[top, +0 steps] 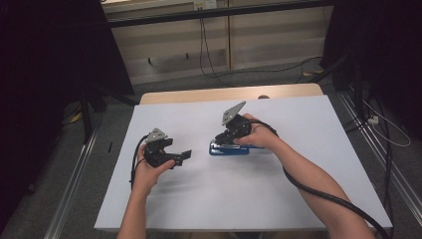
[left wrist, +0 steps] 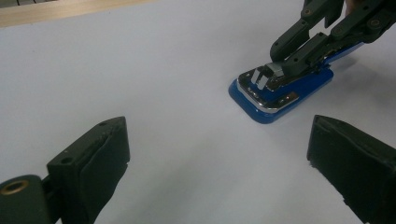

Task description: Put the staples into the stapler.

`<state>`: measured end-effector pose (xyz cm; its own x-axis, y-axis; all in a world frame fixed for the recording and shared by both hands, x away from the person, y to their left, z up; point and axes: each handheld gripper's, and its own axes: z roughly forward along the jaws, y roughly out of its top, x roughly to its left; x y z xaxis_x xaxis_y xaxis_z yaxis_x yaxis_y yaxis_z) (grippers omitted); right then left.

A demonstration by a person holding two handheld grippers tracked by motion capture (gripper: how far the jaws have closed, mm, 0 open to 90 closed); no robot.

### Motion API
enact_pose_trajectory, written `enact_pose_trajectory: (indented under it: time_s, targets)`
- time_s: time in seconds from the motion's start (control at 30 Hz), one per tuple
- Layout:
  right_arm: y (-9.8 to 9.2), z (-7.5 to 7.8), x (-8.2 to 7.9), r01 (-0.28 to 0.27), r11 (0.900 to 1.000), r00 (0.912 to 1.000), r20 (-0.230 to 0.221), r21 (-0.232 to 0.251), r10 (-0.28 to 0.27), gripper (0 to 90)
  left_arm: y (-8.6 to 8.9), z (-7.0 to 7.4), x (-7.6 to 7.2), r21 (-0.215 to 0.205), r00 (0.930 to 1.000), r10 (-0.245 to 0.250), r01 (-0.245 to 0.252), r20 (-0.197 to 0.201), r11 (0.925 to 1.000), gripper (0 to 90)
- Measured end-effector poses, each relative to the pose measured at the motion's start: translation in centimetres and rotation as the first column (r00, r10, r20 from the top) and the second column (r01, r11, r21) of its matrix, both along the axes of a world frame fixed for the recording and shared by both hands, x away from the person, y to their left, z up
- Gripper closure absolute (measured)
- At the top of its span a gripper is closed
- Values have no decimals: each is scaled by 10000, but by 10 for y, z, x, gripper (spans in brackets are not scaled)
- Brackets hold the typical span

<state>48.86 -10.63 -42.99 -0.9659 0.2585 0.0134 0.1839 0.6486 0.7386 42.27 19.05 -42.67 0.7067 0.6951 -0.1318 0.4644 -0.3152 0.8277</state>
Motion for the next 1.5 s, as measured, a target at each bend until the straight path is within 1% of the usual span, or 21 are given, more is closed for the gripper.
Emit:
enact_pose_trajectory:
  time_s: [0.13,0.4,0.7,0.87,1.4,1.5]
  targets:
    - [-2,1,0,-1,9999,10000,-41,128,2,791,0,0,0,-18,10000,7,-7,11,10000,59]
    - [-3,3,0,-37,9999,10000,-90,132,38,791,0,0,0,-6,10000,5,-5,10,10000,60]
    - [-4,3,0,-96,9998,10000,-20,170,96,791,1,0,1,14,10000,16,-16,12,10000,60]
    - [-5,2,0,-106,9998,9999,-49,174,107,791,1,0,1,63,10000,29,-29,26,10000,60]
    - [-1,-2,4,-247,9995,9996,-100,175,248,791,2,-1,1,26,10000,49,-49,47,10000,60]
    - [-1,-3,4,-255,9995,9996,-70,173,256,791,1,-1,1,33,10000,51,-51,-18,10000,60]
